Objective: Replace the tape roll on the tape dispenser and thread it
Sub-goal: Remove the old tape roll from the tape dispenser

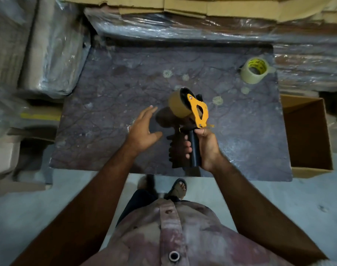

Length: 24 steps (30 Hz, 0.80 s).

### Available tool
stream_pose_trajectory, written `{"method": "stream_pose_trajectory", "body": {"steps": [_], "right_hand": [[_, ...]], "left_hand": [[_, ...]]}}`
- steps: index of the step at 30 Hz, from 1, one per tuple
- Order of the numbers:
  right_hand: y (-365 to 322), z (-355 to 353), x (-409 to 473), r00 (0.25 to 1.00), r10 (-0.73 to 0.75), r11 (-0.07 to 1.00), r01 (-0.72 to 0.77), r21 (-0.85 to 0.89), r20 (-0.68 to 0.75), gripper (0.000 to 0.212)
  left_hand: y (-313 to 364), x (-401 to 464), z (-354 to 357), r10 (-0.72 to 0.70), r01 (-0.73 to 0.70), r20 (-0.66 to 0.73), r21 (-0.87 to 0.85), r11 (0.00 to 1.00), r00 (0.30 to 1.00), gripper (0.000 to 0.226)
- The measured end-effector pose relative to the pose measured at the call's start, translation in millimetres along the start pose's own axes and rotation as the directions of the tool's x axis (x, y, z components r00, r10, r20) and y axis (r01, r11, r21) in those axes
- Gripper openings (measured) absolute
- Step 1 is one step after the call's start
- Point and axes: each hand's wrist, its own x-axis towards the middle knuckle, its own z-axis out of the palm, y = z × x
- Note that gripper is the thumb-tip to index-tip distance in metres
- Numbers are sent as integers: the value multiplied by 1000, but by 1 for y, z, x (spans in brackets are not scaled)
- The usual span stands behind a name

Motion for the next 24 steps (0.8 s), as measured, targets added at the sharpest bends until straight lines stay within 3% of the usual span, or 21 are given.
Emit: {"method": "stream_pose_trajectory", "body": {"steps": [3,6,8,11,15,19,22,24], "right_hand": [[-12,0,-22,991,-13,998,5,58,134,34],[-16,-1,-38,904,-9,975,-87,204,426,35],[-15,0,-46,812,-10,949,-176,262,583,37],[-11,6,-59,708,-16,941,-227,250,706,36],[-6,17,-71,652,2,950,-239,203,758,36],[-2,20,-74,692,-24,958,-189,213,722,44],[-2,17,-75,803,-75,980,-51,192,592,53],[-3,17,-76,889,-89,993,45,107,450,47]], "left_hand": [[26,3,-6,-154,126,-42,-388,913,987,70],[49,5,-16,-193,179,36,-559,809,981,64],[59,5,-23,-197,212,94,-632,745,976,71],[73,9,-27,-168,235,164,-650,723,972,81],[87,11,-20,-32,186,233,-677,712,972,46],[86,10,-14,8,151,219,-701,697,976,57],[91,12,-14,-34,115,136,-646,755,990,56],[93,14,-15,-77,118,96,-570,813,992,57]]}}
